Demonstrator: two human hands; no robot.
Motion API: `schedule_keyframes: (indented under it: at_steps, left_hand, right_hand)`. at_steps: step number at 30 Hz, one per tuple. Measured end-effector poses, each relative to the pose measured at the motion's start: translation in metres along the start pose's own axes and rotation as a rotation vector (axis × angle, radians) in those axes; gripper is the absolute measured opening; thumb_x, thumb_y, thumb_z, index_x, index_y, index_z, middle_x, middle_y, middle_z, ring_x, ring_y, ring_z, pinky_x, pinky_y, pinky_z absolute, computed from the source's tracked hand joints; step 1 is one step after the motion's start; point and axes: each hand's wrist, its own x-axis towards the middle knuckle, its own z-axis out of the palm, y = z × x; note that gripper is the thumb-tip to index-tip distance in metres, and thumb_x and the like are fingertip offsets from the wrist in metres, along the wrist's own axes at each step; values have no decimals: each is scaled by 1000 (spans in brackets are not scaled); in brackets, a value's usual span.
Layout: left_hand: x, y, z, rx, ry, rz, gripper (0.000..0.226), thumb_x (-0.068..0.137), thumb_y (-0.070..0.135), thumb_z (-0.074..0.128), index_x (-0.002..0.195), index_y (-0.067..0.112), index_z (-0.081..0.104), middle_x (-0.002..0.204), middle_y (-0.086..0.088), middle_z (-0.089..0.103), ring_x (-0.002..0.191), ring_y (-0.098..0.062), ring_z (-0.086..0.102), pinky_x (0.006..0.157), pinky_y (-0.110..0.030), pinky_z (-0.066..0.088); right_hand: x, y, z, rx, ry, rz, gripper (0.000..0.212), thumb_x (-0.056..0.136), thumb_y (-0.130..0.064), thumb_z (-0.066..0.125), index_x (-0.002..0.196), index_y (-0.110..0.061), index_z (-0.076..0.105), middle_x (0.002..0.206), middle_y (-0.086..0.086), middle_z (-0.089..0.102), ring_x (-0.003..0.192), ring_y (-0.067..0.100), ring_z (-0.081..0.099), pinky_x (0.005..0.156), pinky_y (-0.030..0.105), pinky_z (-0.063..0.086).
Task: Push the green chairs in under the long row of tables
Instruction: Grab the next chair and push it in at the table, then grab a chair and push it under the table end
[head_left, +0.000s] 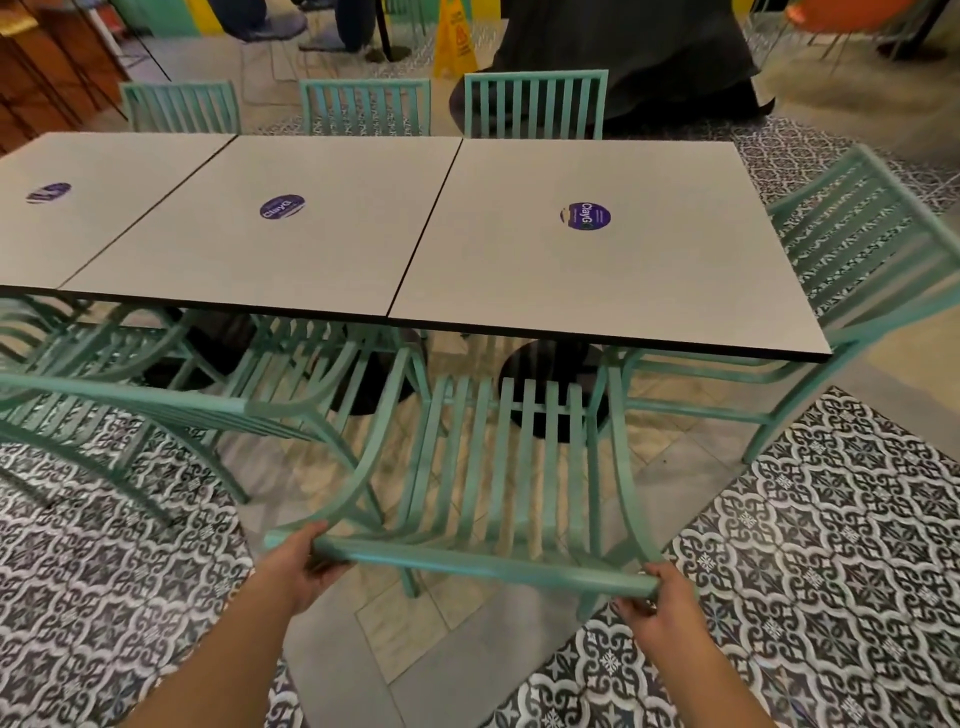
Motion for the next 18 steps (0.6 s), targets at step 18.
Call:
schedule_keyframes:
  at_steps: [18]
  left_hand:
    - [-61, -38, 60, 1538, 289, 835, 64, 89, 49, 53, 140, 11, 42, 136, -19, 47, 124, -40, 44, 105, -51, 36]
  right_hand:
    - [-22, -81, -74, -1338, -69, -743, 67, 92, -47, 53, 149, -20, 31, 151, 4, 38, 132, 20, 42, 111, 42, 34]
